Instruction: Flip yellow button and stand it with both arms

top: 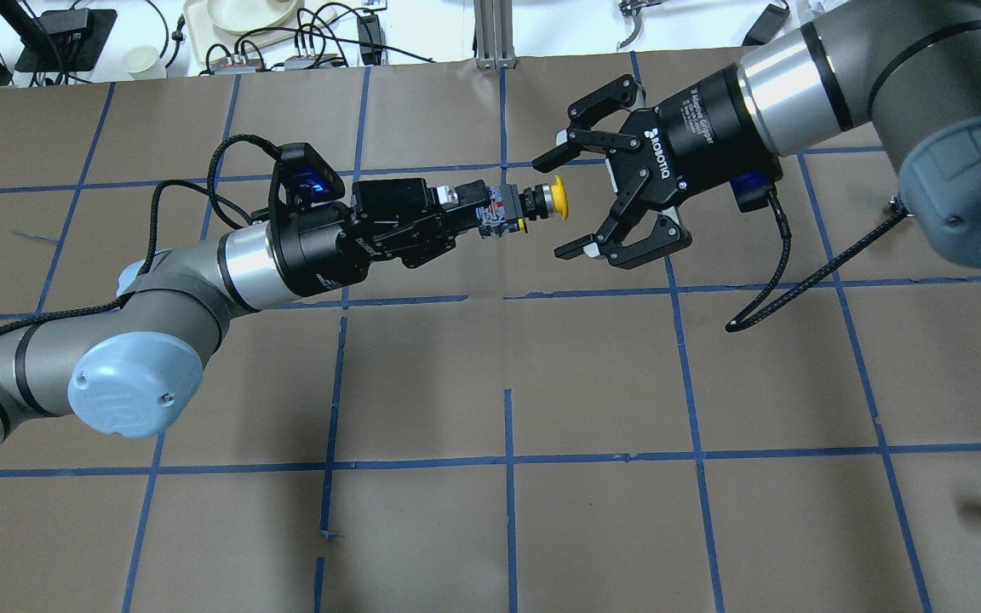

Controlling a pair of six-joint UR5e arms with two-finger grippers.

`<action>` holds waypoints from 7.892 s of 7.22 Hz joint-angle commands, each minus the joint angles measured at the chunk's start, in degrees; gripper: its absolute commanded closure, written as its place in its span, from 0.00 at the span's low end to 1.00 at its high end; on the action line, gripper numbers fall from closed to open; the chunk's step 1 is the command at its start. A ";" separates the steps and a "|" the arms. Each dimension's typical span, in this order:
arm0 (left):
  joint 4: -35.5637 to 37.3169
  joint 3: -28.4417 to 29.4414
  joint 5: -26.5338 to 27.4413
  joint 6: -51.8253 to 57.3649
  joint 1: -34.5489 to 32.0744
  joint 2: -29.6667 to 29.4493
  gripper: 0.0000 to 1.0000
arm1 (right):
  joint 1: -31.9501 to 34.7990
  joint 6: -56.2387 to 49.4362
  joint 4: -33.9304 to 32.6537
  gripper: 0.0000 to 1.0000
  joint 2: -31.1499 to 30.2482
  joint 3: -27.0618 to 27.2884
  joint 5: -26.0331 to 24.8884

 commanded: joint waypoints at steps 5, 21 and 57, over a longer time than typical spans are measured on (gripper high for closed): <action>0.00 0.09 0.12 0.04 -0.01 -0.09 0.83 | -0.24 0.07 0.02 0.83 -0.02 0.05 0.70; -6.04 34.08 100.48 -37.40 -9.04 0.71 0.00 | -22.17 -74.64 -34.73 0.91 3.67 15.57 -47.12; -5.45 32.26 99.78 -35.47 -8.00 3.07 0.00 | 0.89 -61.63 5.02 0.00 1.12 -10.15 -51.24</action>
